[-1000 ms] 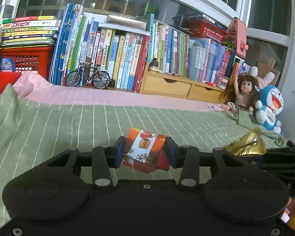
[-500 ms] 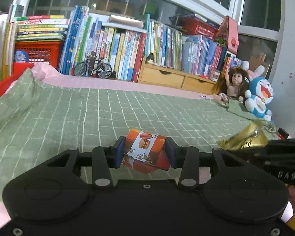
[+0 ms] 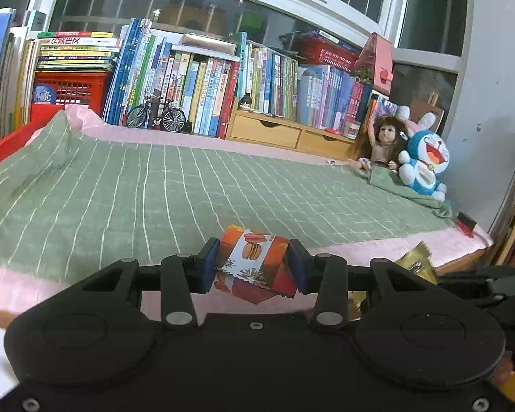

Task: Collect trash
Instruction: 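Carry the snack box and gold wrapper down past the bed edge to the bin, then open the left tool to drop the snack box while the right tool drops the gold wrapper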

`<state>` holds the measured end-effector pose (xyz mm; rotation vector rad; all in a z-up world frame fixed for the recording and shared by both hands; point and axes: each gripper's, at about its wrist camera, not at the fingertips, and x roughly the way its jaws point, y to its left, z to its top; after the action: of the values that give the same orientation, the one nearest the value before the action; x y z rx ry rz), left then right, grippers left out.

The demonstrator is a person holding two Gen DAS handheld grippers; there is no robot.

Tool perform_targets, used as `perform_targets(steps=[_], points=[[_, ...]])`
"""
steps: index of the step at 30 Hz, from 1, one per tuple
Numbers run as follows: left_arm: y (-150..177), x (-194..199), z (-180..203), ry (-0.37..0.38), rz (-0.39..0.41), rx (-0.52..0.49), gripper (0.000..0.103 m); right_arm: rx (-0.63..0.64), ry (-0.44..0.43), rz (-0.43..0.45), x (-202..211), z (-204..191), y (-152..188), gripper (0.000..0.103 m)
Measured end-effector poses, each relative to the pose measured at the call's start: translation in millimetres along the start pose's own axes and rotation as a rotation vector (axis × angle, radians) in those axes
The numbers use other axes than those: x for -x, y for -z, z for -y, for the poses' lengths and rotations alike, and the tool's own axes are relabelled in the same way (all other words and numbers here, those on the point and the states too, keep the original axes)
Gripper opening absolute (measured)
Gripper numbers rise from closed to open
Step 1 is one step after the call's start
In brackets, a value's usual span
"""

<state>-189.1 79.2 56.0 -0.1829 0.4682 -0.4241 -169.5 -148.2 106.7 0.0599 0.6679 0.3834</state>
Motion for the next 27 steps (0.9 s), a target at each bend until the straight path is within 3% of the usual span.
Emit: perform_targets(steps=[12,20,27], points=[[55,28,15,0.041,-0.133,-0.033,0.041,0.018,-0.034,-0.141,-8,-10,47,0.025],[104,8,14,0.049,-0.330,-0.029,0.041,0.014,-0.053,-0.236,-24,-15,73,0.025],[145,-23,5,0.022,-0.515,-0.036,0.041,-0.001,-0.050,-0.371,-43,-10,101,0.025]])
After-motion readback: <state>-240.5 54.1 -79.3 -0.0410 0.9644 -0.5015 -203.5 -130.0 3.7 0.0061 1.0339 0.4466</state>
